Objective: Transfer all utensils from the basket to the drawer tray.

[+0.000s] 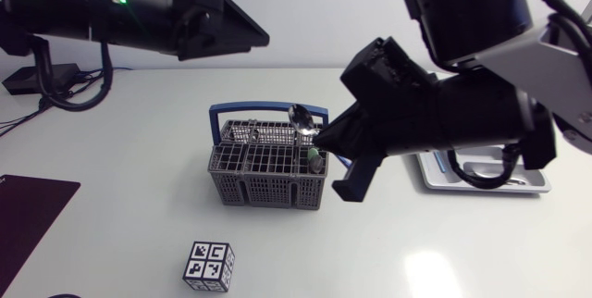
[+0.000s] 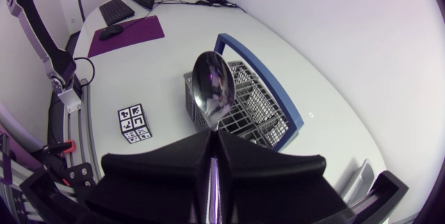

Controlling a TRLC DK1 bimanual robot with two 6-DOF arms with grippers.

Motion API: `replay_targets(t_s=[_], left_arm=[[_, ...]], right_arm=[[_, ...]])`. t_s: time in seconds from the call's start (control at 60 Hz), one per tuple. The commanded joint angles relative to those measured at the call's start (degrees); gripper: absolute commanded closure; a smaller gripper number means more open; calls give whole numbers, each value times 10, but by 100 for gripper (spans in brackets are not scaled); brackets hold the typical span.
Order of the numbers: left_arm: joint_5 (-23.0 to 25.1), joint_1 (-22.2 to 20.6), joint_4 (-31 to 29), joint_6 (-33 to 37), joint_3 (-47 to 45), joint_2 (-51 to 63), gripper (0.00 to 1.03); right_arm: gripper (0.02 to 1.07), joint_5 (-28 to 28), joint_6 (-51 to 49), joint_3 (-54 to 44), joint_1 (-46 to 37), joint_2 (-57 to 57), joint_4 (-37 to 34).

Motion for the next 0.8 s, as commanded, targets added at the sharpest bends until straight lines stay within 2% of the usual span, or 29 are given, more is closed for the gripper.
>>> replay_targets(t_s=[0.0,0.117,0.283,0.517,0.633,0.733,0.767,0.783], left_arm=[[4,13,8,-9,17,-11,45],[2,15,14,6,1,-12,45],[-18,6,17,40,-32,-7,45],[-52,-9,18,84,-72,-7,45],[-113,-45,23,121,-99,-9,45],[-210,-95,51,162,-136,-17,45],[-227,-103,58,170,-144,-19,45],[-253,-117,69,180,-156,-22,45]], right_arm=[[101,-23,-22,-22,-36,-26,-18],[102,-78,-69,-37,-120,-53,-48],[102,-194,-180,-55,-301,-59,-98],[102,-248,-362,-81,-476,-21,-139],[102,-267,-448,-79,-550,23,-150],[101,-273,-528,-74,-606,64,-153],[102,-273,-556,-70,-620,79,-156],[101,-273,-575,-66,-632,90,-159]])
